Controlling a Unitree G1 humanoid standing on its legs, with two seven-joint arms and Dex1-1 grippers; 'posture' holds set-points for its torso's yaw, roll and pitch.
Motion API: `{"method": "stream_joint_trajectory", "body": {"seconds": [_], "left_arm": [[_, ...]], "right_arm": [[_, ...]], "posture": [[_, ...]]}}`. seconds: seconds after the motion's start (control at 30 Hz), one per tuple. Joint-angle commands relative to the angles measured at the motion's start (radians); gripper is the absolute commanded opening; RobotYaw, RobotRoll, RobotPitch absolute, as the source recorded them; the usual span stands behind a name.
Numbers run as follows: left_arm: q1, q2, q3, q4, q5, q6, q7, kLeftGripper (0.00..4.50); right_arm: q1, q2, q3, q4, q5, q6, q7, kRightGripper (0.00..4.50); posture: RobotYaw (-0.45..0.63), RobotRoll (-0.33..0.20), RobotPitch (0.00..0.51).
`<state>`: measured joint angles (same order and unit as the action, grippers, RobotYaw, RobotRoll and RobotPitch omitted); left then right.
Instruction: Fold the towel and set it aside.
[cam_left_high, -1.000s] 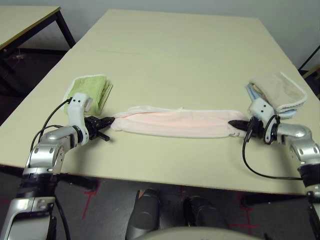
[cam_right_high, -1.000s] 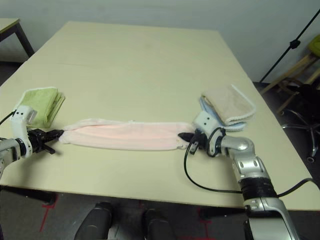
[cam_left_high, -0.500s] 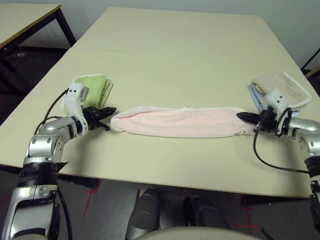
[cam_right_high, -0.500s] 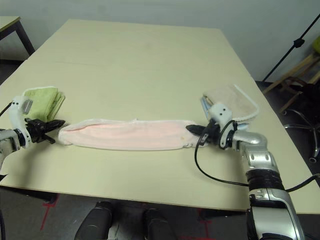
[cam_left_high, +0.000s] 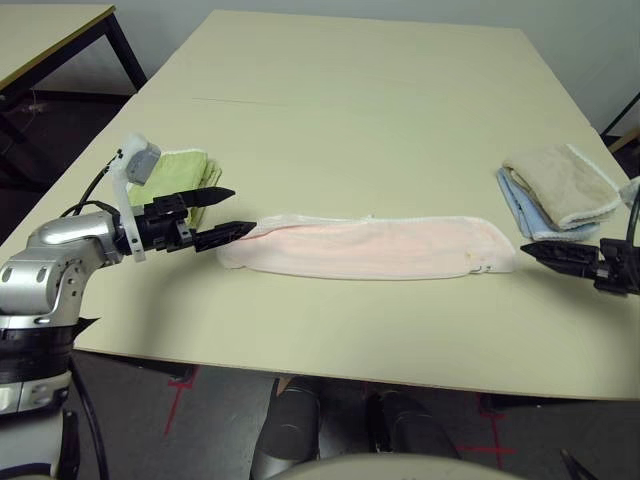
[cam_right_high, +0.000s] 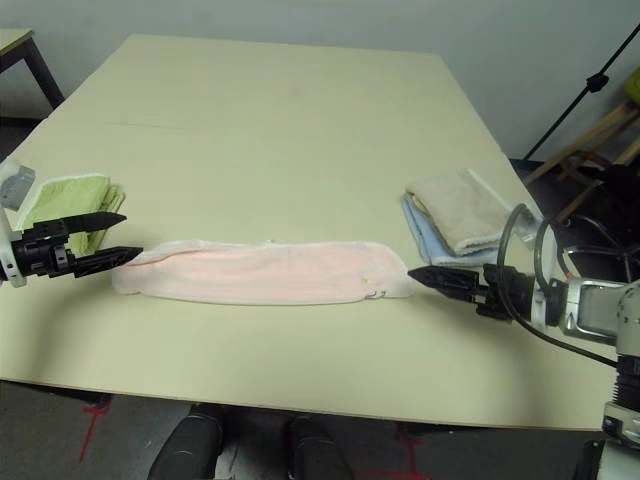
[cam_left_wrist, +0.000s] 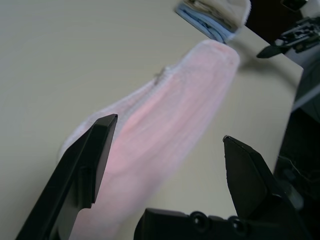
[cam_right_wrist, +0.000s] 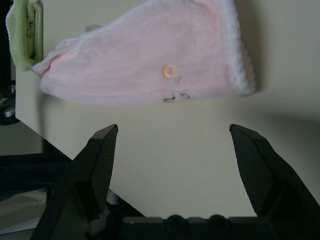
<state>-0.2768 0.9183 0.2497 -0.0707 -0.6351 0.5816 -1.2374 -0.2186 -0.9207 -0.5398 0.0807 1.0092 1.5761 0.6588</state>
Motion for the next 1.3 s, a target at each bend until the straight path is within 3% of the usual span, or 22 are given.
{"method": "stream_joint_trajectory", "body": {"seconds": [0.03,0.3,0.5,0.63,0.93,1.1,1.3], "left_arm": [[0.034,0.023,0.005,-0.058,-0.042,0.017,-0.051,4.45],[0.042,0.015,0.001,-0.084,-0.07,0.018,-0.061,4.45],[0.059,0.016,-0.008,-0.116,-0.095,0.039,-0.065,4.45],[0.04,0.01,-0.035,-0.105,-0.09,0.035,-0.076,4.5],[-0.034,-0.005,-0.106,-0.009,-0.051,-0.013,-0.125,4.5],[-0.039,-0.008,-0.123,0.068,-0.008,-0.091,-0.171,4.5],[-0.047,-0.014,-0.121,0.116,0.013,-0.122,-0.19,4.5]], "right_arm": [[0.042,0.104,-0.052,-0.038,0.111,0.038,-0.209,4.5],[-0.095,0.566,-0.271,-0.178,0.005,0.02,-0.681,4.5],[-0.198,0.749,-0.352,-0.233,-0.053,0.003,-0.821,4.5],[-0.211,0.838,-0.363,-0.295,-0.073,-0.022,-0.871,3.51],[-0.117,0.816,-0.331,-0.432,-0.087,-0.244,-0.839,0.03],[-0.013,0.727,-0.269,-0.493,-0.091,-0.325,-0.773,0.01],[0.102,0.526,-0.139,-0.562,-0.142,-0.438,-0.612,0.01]], "posture": [[0.17,0.0,0.182],[0.17,0.0,0.172],[0.16,0.0,0.167],[0.13,0.0,0.158],[0.06,0.0,0.133],[0.03,0.0,0.128],[0.03,0.0,0.133]]}}
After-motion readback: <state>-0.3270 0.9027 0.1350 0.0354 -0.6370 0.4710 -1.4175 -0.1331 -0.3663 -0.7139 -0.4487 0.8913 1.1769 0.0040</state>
